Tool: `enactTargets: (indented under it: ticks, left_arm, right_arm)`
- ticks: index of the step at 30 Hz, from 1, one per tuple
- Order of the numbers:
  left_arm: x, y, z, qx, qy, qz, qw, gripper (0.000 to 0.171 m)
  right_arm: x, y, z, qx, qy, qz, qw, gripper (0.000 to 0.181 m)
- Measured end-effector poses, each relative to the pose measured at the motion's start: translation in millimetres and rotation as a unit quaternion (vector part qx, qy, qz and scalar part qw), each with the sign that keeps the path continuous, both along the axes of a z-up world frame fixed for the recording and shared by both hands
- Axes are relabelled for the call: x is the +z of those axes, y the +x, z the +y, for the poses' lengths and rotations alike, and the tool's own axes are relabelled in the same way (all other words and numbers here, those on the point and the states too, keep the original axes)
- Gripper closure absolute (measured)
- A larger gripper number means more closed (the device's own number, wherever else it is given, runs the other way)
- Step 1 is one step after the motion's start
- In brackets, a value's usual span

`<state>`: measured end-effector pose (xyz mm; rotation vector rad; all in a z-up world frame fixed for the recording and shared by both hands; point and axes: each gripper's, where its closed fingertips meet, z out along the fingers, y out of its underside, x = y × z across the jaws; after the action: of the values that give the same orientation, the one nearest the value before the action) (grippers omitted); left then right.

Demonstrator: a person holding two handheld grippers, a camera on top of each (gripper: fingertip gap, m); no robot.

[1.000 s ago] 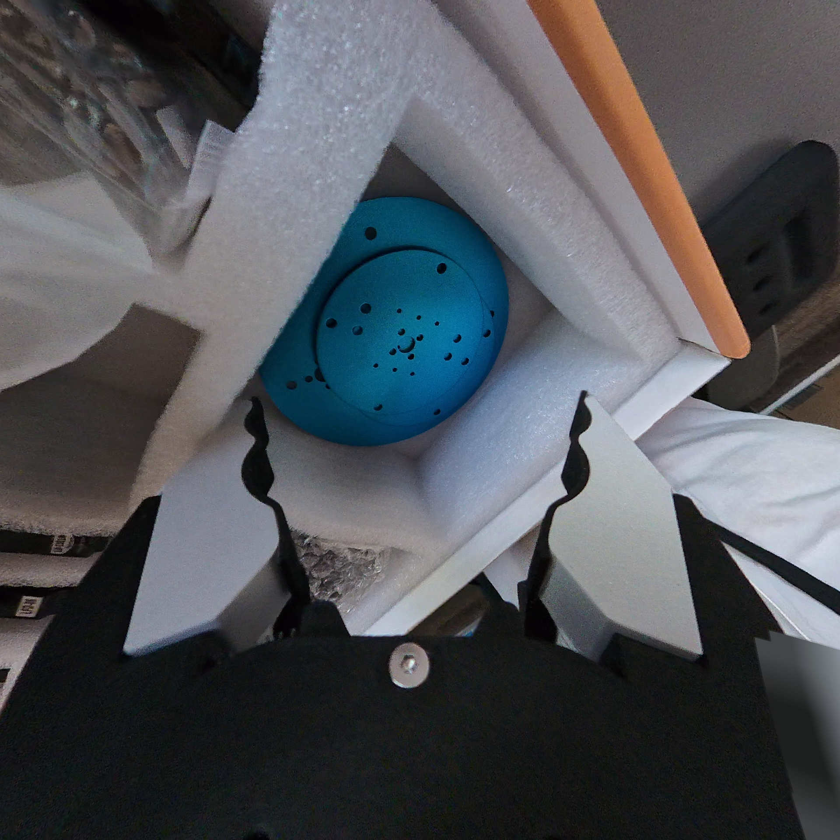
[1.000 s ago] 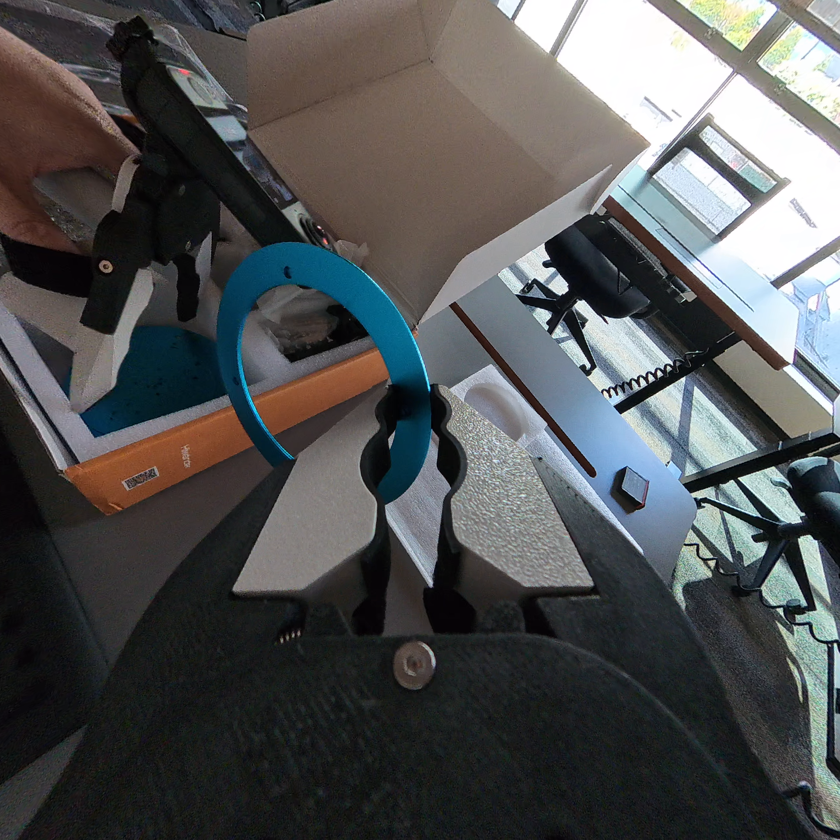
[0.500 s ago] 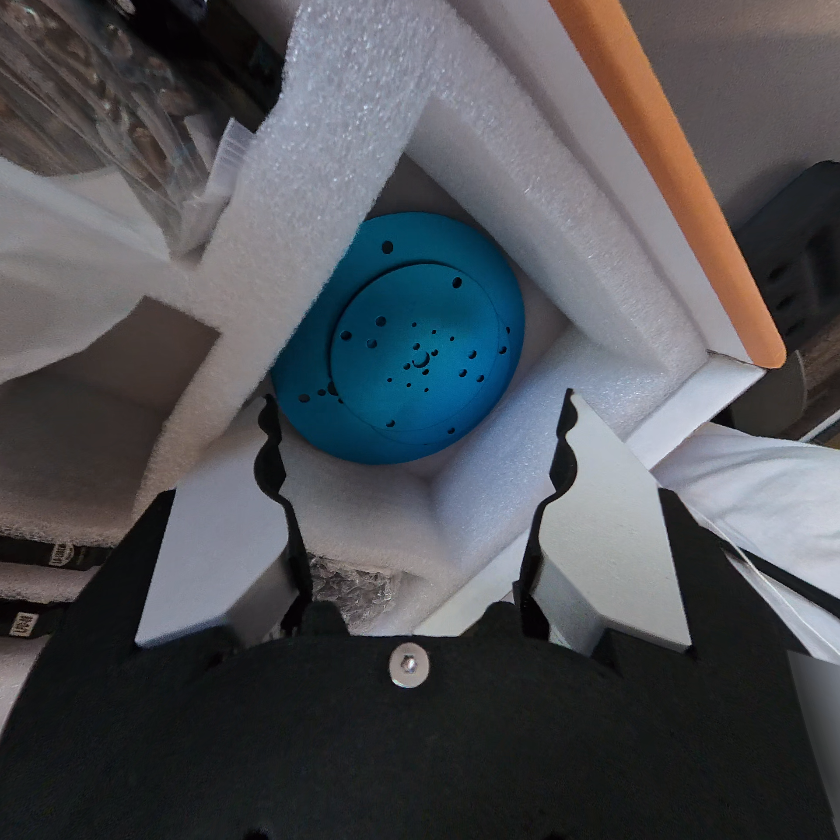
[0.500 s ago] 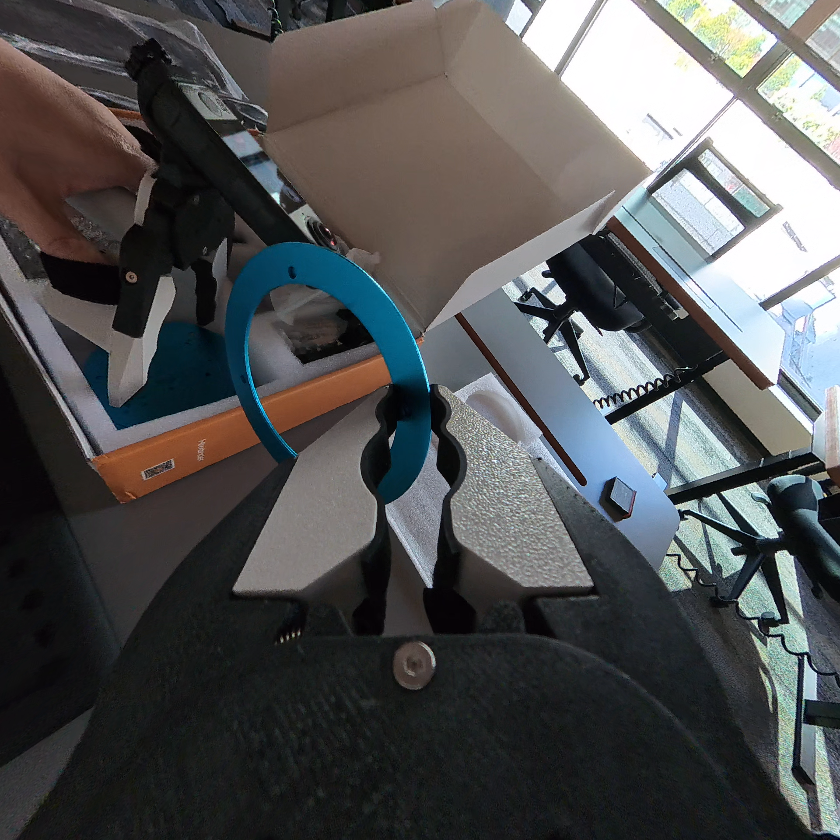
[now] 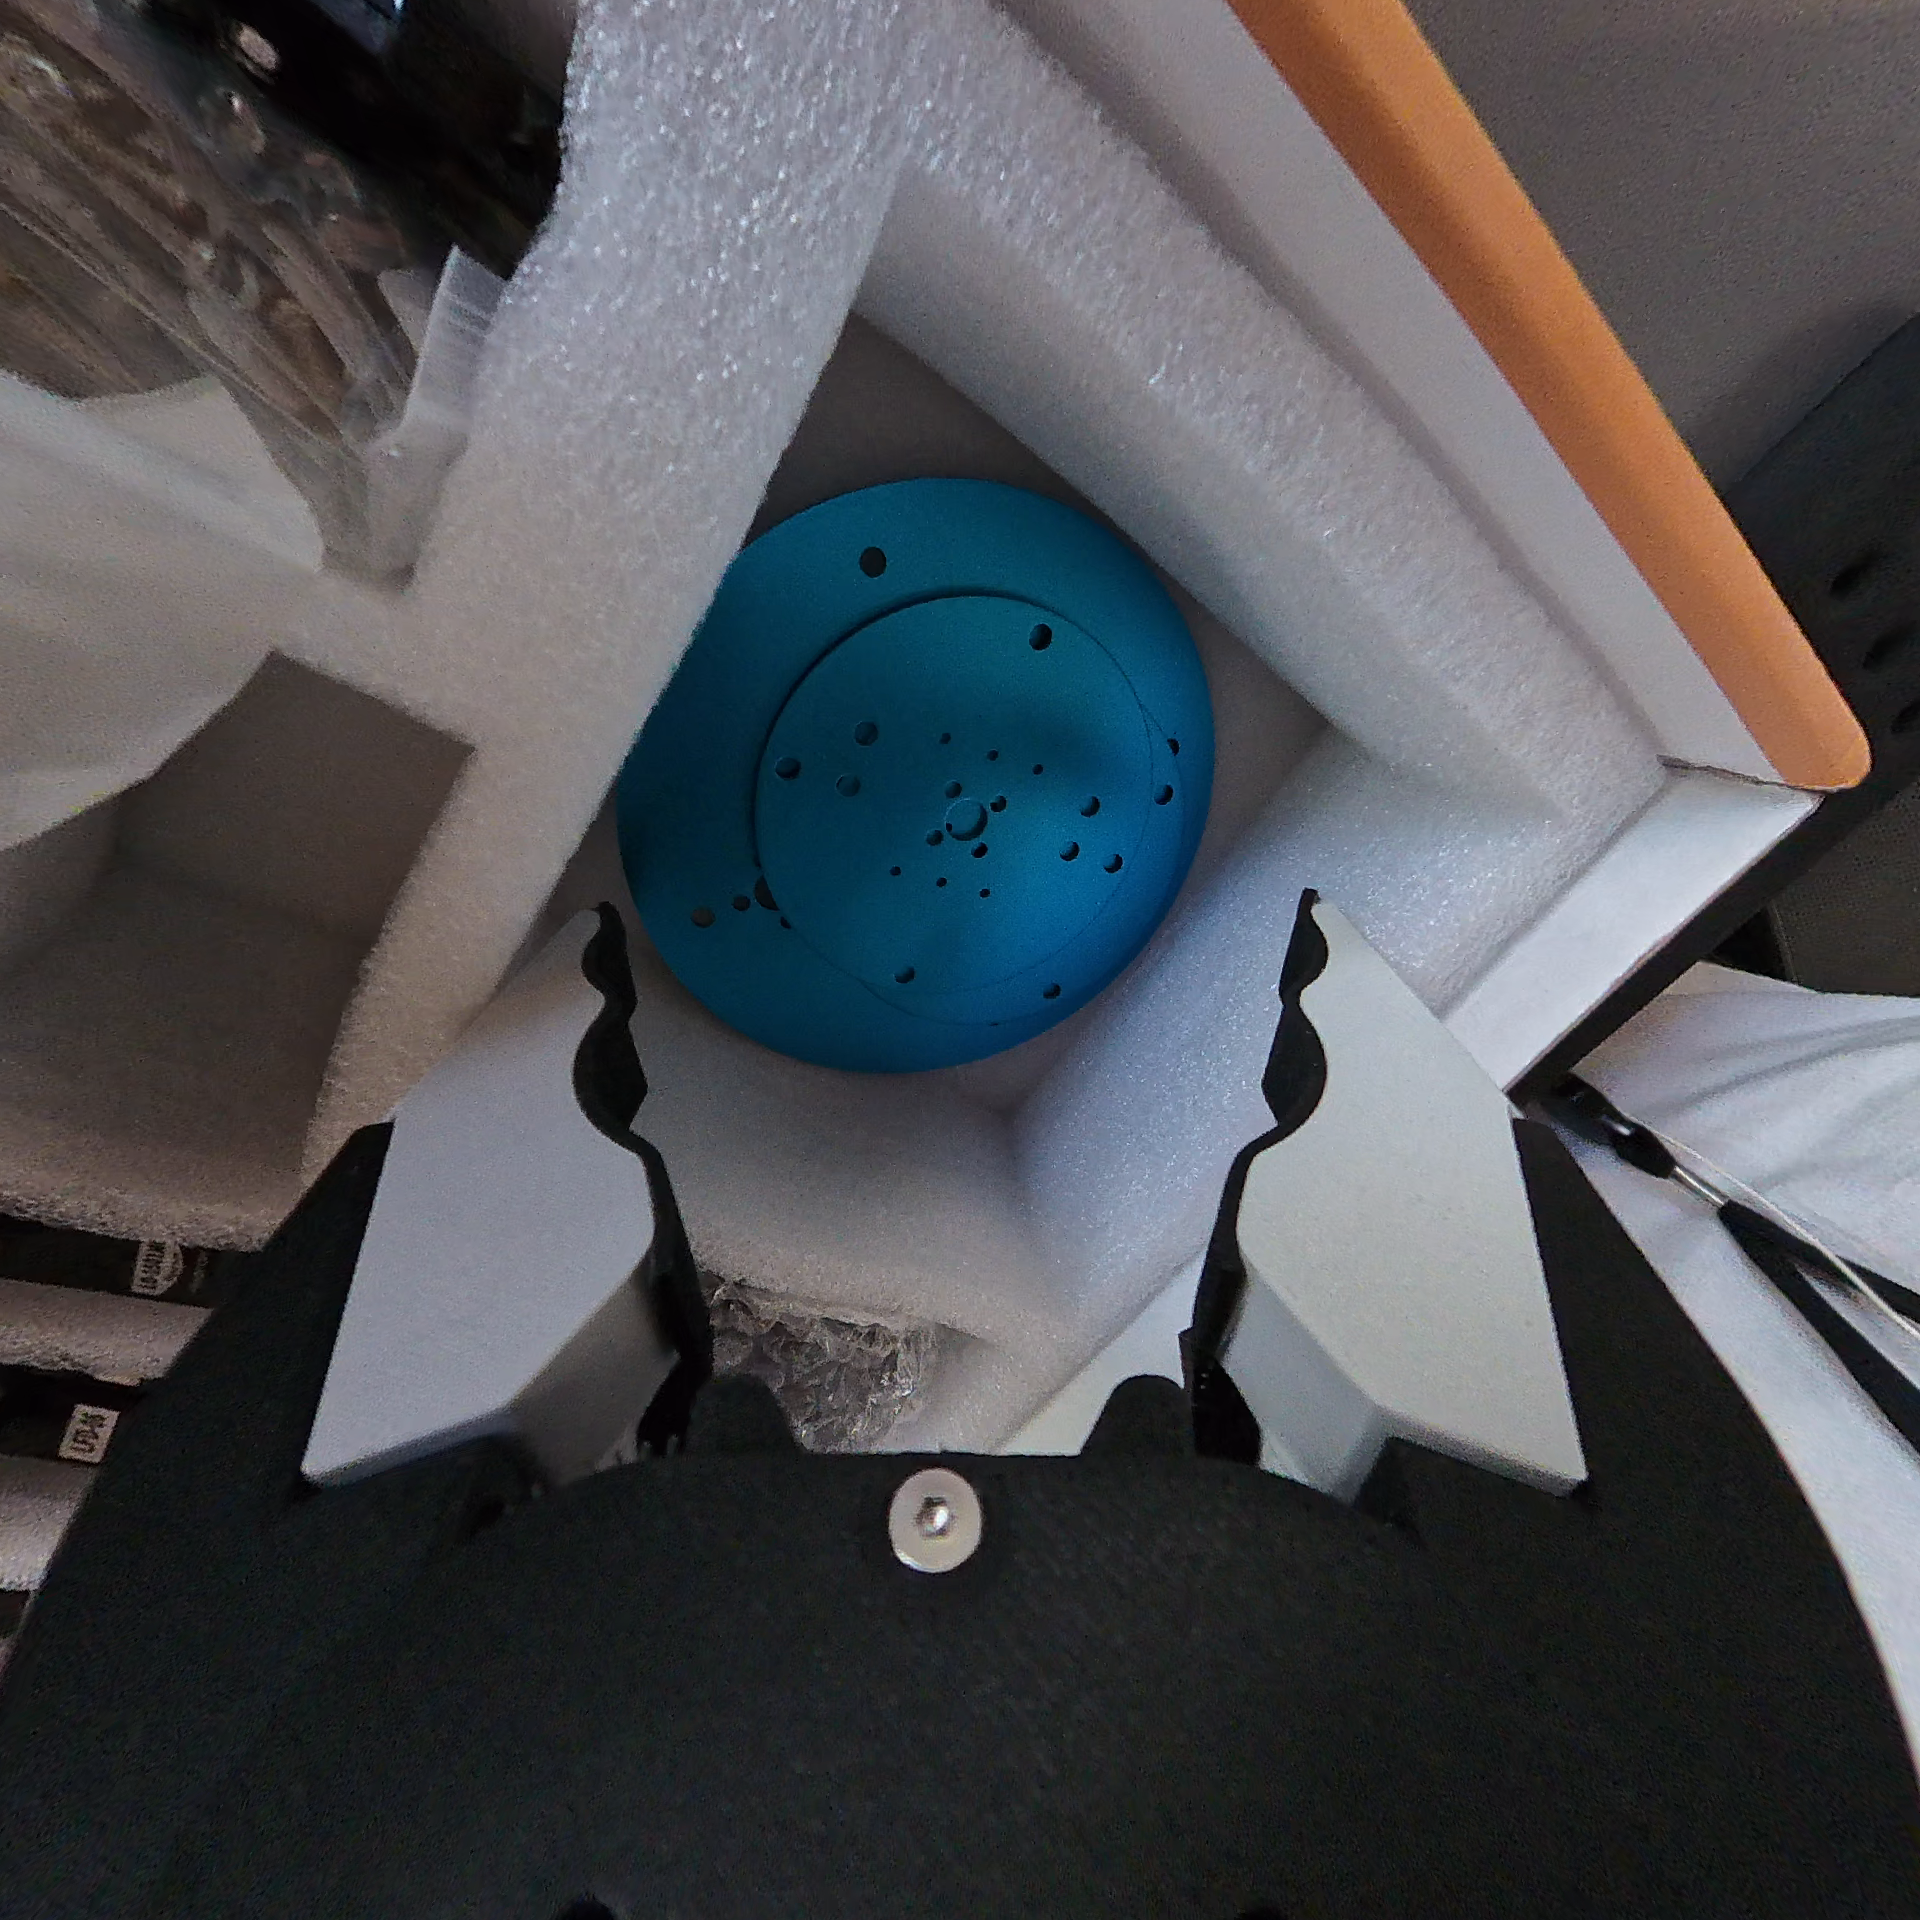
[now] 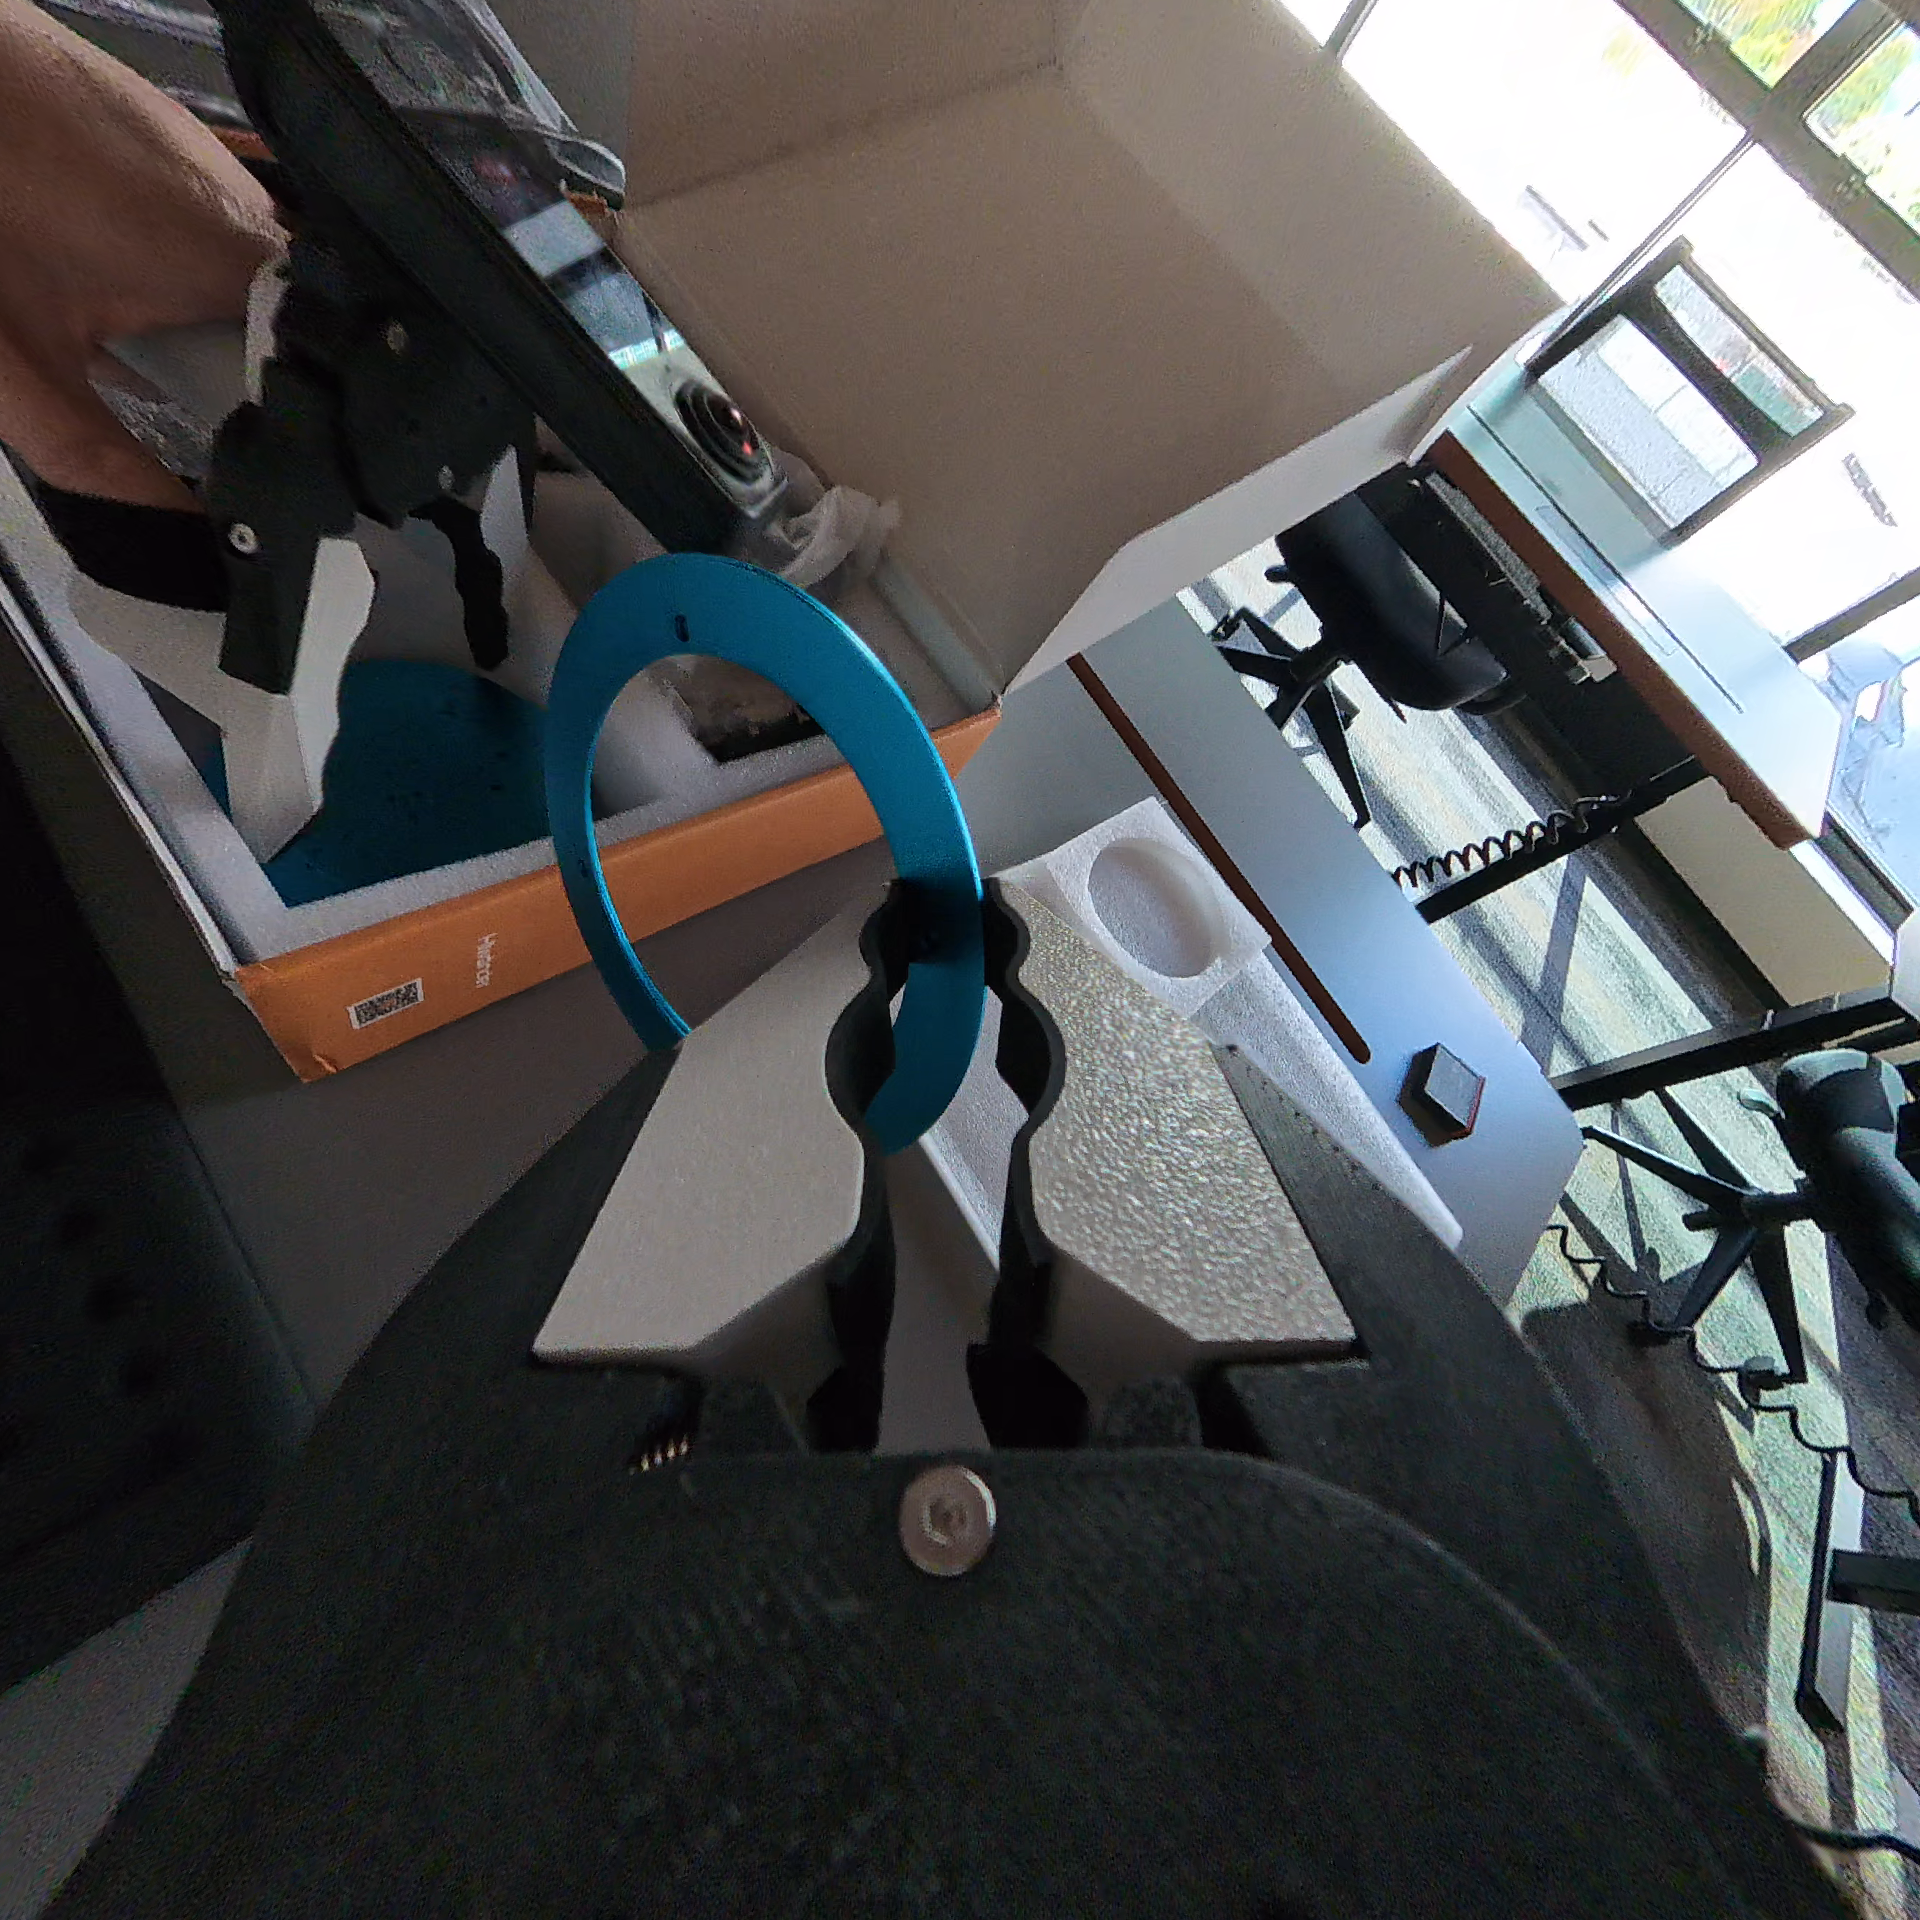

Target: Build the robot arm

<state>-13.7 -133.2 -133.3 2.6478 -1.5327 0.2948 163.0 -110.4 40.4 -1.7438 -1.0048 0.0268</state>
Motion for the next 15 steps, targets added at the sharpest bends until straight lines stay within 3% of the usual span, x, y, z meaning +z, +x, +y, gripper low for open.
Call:
enactTargets:
  ticks: [5, 7, 9, 12, 15]
  left_arm:
    - [4, 1, 3, 0.013, 0.007, -0.024, 1.000, 0.058]
    - [14, 5, 3, 0.032, -0.007, -0.061, 0.998, 0.083]
    - [26, 0, 7, 0.054, -0.015, -0.074, 0.996, 0.062]
    - [48, -2, 9, 0.091, -0.045, -0.099, 0.990, 0.059]
    - [60, -5, 11, 0.088, -0.048, -0.105, 0.989, 0.061]
  right_arm:
    - [-21, 16, 1, -0.026, -0.035, -0.021, 0.999, 0.169]
    - [-27, 19, -1, -0.028, -0.048, -0.024, 0.998, 0.169]
    - [-31, 22, -2, -0.032, -0.050, -0.027, 0.998, 0.170]
    - [-41, 25, -2, -0.036, -0.057, -0.031, 0.997, 0.170]
    - [-60, 27, 1, -0.043, -0.077, -0.037, 0.995, 0.171]
